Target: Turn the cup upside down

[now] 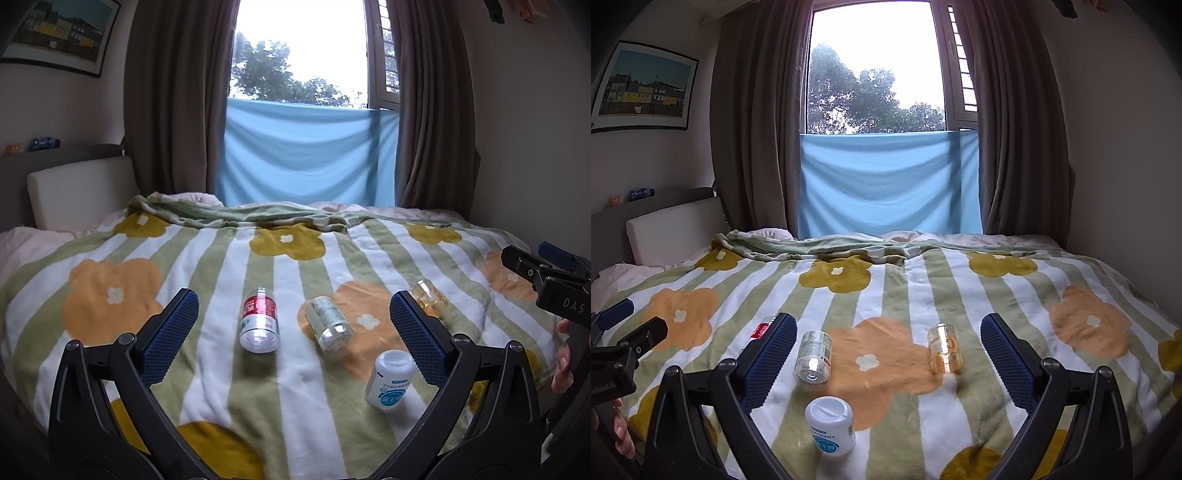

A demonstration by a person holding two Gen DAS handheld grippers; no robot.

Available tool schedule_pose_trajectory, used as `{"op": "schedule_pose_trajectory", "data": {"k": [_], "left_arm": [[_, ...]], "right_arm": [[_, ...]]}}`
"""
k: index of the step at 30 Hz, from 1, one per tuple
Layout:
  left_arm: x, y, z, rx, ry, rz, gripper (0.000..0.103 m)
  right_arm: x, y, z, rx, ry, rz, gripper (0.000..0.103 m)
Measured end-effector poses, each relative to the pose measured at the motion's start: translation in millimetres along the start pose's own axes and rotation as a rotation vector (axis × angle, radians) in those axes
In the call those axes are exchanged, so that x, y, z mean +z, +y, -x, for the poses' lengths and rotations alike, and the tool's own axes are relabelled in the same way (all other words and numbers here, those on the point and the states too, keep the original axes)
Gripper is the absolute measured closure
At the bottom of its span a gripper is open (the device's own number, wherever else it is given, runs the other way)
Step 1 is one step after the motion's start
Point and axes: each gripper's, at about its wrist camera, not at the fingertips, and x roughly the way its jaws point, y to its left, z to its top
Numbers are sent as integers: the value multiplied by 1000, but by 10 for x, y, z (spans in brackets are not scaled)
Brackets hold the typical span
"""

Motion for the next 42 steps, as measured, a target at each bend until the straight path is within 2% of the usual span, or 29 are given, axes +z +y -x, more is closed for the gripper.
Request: {"op": "schedule_pose_trajectory", "data": {"k": [28,37,42], "left_arm": [[-15,-61,26,3,-11,-17,0],[-10,-127,166,25,-63,-55,0],[-8,-127,197,29,-65,-56,0]], "right_arm": [[19,-9,4,-1,5,-3,3],[34,-13,14,-3,1,-9,3],[29,-58,56,-1,-2,-28,3]]}}
